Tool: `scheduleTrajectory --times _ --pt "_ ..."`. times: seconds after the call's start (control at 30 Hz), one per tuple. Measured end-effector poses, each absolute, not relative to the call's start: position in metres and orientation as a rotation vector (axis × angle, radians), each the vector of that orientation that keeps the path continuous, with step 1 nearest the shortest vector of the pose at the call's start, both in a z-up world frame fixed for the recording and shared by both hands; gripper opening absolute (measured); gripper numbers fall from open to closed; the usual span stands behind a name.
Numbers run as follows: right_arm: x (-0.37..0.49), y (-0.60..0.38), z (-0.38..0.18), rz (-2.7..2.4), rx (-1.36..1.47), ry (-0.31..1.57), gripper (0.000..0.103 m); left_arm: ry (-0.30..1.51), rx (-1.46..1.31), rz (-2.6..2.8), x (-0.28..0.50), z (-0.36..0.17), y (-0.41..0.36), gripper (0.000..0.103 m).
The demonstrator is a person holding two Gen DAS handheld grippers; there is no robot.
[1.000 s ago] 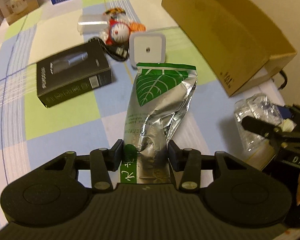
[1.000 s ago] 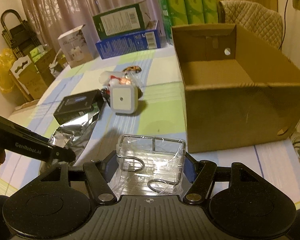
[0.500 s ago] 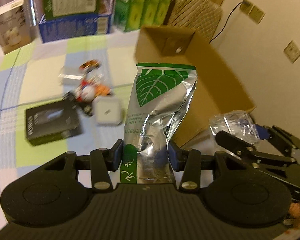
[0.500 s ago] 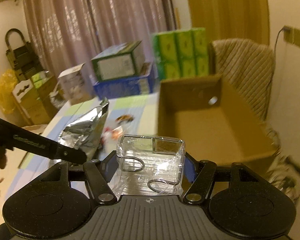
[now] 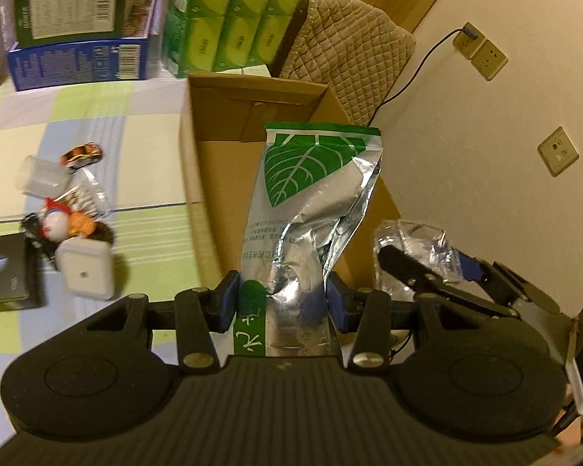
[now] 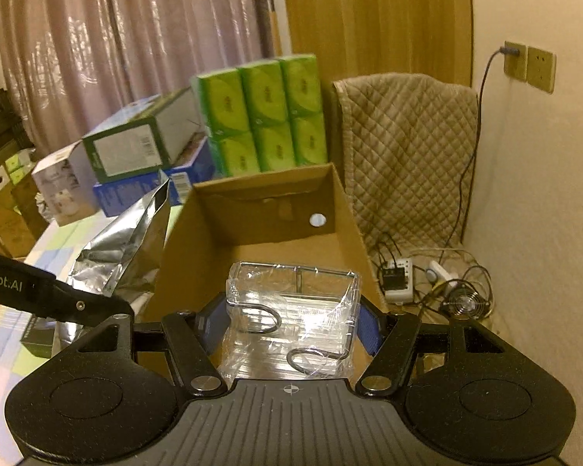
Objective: Organize objects
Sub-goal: 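Carry both items into the cardboard box and open both grippers to release them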
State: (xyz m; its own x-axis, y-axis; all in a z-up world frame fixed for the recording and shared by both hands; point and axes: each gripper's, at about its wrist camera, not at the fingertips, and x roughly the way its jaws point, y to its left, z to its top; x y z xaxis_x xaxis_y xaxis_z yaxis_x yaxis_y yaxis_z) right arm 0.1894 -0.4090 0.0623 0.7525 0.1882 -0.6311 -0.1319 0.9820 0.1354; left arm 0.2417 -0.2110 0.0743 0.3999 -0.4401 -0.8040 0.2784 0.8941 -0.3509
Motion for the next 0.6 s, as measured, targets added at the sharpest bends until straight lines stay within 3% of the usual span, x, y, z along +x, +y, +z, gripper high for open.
scheduleTrajectory --times 0.3,0.37,0.4,0.6 --pt "0.212 -0.425 0.040 0.171 0.101 0.738 0.063 1.081 -0.183 -0.445 0.271 0.054 -0.237 0.042" --pt "0.216 -0.426 0.037 0.170 0.106 0.741 0.063 1.083 -0.212 -0.438 0.276 0.051 -0.236 0.047" --pt "0.216 -0.426 0.036 0.171 0.109 0.744 0.063 1.077 -0.223 -0.426 0.277 0.050 -0.234 0.055" --pt "0.218 -0.423 0.032 0.181 0.116 0.755 0.063 1.031 -0.200 -0.404 0.273 0.057 -0.219 0.055"
